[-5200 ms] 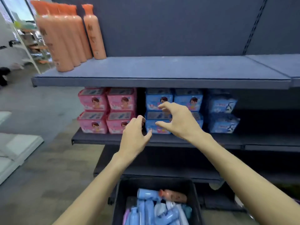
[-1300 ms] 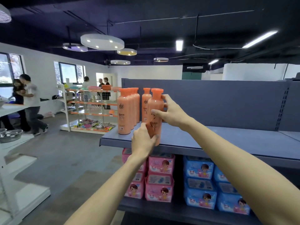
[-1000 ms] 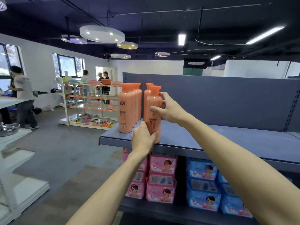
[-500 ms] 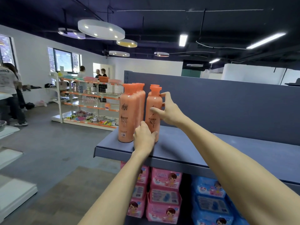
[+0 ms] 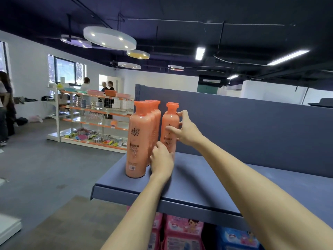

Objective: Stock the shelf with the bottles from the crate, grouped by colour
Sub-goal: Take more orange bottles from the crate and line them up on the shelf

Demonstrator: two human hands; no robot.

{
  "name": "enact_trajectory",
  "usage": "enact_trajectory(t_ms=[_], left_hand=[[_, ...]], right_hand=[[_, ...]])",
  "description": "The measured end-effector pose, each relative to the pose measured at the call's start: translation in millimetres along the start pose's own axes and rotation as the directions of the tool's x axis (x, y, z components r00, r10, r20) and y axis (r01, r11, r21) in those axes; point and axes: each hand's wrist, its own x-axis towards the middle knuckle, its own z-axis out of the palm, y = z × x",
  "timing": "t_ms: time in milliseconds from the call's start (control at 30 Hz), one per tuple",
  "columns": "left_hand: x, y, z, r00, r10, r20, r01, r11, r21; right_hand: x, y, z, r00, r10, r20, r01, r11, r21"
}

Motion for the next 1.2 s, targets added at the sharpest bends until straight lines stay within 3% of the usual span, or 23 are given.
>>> enact_trajectory(t_ms=[633,833,1000,1200], left_hand=[[21.7,0.7,11.4,1.000,-0.011,0.026,0.009,0.998,0.068],[3.5,1.9,-1.3,0.998,-0.070,0.002,0.071,0.997,-0.017],[-20.1,10.0,-14.6,0.999,0.043,-0.012,-0.044,0.998,-0.049],[-48.4,7.5,-29.3,0.986,0.165,-0.024,-0.165,0.986,-0.009]], right_hand=[[12.7,7.3,7.4,0.999,0.021,-0.025,-0.022,0.999,-0.029],[1.5,-21.9,-2.6,0.996,0.077,0.040,-0.061,0.951,-0.302],[-22.5,-34.8,-12.4,0.998,0.056,-0.016,-0.057,0.902,-0.428],[-66.8,-40.1,-33.3,1.000,-0.005,0.030,0.018,0.881,-0.472]])
